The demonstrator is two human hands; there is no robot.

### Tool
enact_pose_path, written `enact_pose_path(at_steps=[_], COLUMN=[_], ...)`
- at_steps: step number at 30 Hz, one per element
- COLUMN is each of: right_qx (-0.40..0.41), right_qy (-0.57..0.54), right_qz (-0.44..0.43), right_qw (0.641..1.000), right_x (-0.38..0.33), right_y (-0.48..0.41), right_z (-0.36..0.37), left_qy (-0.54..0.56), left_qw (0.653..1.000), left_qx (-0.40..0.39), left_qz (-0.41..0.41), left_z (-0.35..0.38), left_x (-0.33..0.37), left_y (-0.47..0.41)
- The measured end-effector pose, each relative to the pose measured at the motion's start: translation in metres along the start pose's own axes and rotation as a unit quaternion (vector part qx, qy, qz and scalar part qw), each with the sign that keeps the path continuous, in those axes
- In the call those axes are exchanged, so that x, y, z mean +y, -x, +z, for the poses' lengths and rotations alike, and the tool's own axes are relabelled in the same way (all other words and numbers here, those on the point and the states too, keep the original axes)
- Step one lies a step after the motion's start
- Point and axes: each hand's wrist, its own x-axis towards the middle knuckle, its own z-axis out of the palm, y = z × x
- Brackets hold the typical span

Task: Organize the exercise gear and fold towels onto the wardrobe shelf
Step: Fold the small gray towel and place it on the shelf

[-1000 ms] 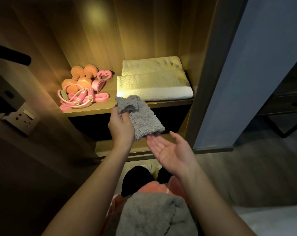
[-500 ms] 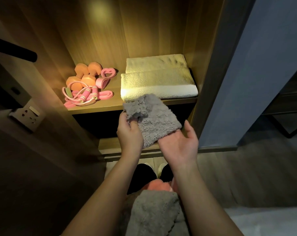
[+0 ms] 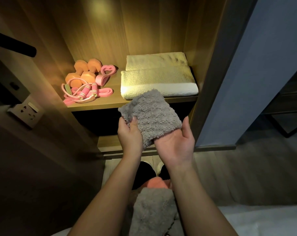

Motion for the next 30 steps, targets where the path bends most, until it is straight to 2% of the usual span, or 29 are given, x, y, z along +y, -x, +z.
enact_pose_path(at_steps=[6, 9, 10, 12, 14, 16, 17, 20, 23, 25, 27, 30], right_qx=[0.008, 0.1, 0.134, 0.191, 0.22, 0.205, 0.186, 0.129, 0.108, 0.104, 0.103, 0.128], right_qy=[0.124, 0.208, 0.265, 0.407, 0.499, 0.536, 0.534, 0.456, 0.327, 0.231, 0.19, 0.201], right_qz=[0.013, 0.06, 0.076, 0.093, 0.071, 0.058, 0.066, 0.129, 0.19, 0.209, 0.19, 0.125], right_qw=[0.992, 0.971, 0.952, 0.888, 0.835, 0.817, 0.822, 0.871, 0.919, 0.945, 0.958, 0.963], right_x=[-0.004, -0.024, -0.032, -0.043, -0.048, -0.047, -0.045, -0.032, -0.014, -0.004, 0.002, 0.003], right_y=[0.002, -0.001, -0.003, -0.003, -0.004, -0.005, -0.006, -0.011, -0.011, -0.008, -0.005, -0.006], right_z=[-0.005, -0.017, -0.022, -0.031, -0.041, -0.049, -0.049, -0.044, -0.039, -0.038, -0.039, -0.042], left_qy=[-0.002, -0.002, 0.003, 0.015, 0.011, -0.056, -0.104, -0.191, -0.249, -0.252, -0.247, -0.183], left_qw=[1.0, 0.999, 0.998, 0.995, 0.99, 0.979, 0.969, 0.937, 0.905, 0.893, 0.878, 0.866], left_qx=[0.018, -0.036, -0.054, -0.094, -0.142, -0.195, -0.223, -0.292, -0.339, -0.359, -0.372, -0.398], left_qz=[0.017, 0.034, 0.032, 0.006, -0.023, -0.023, -0.02, -0.029, -0.052, -0.104, -0.173, -0.243], left_z=[-0.006, -0.015, -0.018, -0.023, -0.027, -0.031, -0.033, -0.037, -0.04, -0.042, -0.048, -0.057], left_x=[0.0, 0.007, 0.009, 0.019, 0.033, 0.045, 0.051, 0.072, 0.091, 0.098, 0.099, 0.092], left_y=[0.002, -0.003, -0.006, -0.01, -0.015, -0.022, -0.025, -0.034, -0.042, -0.049, -0.056, -0.053])
